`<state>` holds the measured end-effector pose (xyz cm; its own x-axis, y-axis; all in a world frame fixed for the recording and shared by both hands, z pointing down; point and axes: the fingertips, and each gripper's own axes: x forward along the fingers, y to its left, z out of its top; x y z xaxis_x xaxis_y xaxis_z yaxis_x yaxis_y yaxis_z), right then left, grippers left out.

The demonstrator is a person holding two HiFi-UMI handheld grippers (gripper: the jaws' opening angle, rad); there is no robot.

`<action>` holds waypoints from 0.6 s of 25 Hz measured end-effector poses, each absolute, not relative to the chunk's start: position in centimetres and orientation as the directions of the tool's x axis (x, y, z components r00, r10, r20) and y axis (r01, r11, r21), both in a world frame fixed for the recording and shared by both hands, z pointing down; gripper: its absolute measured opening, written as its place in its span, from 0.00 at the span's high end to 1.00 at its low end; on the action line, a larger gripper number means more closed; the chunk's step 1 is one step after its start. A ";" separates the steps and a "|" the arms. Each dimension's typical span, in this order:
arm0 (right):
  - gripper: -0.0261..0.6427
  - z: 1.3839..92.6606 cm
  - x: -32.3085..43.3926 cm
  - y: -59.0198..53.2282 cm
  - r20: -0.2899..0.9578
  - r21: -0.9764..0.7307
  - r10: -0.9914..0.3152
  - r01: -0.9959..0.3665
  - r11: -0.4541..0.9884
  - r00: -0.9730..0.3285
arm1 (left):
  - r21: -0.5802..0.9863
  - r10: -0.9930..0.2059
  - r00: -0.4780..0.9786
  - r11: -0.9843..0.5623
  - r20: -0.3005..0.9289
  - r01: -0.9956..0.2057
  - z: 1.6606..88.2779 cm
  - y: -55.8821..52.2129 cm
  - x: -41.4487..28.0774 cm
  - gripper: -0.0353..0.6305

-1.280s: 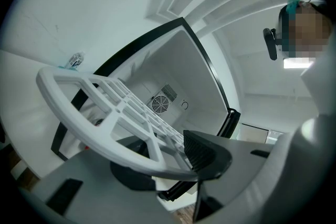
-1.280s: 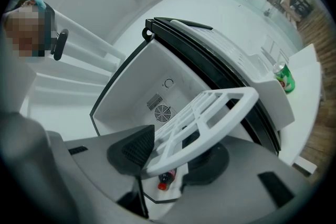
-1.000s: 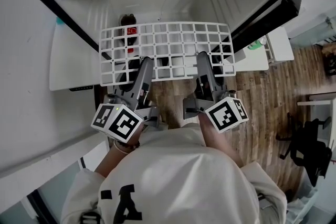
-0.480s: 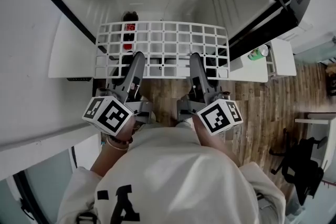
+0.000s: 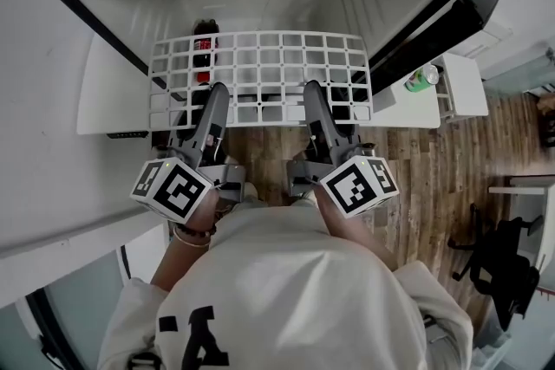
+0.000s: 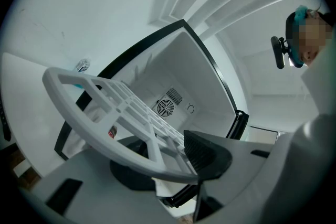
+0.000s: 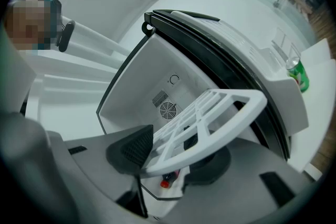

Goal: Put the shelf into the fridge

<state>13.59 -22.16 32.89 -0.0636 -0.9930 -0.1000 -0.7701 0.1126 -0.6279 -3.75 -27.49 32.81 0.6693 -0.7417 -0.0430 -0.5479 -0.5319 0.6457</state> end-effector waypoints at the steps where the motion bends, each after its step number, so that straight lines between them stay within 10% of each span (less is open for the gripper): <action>1: 0.69 32.9 13.6 -22.2 -0.101 -0.629 -0.993 -0.770 0.111 -0.061 | 0.646 -0.740 0.671 -0.533 -0.043 -0.547 32.8 -27.5 -3.7 0.72; 15: 0.69 32.9 13.8 -22.7 -0.100 -0.630 -0.994 -0.771 0.087 -0.031 | 0.645 -0.729 0.684 -0.542 -0.043 -0.538 32.8 -28.0 -3.5 0.72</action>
<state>13.85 -22.66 32.88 -0.0306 -0.9945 -0.1004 -0.7715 0.0874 -0.6302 -3.46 -28.01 32.75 0.6835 -0.7287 -0.0425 -0.5381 -0.5423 0.6453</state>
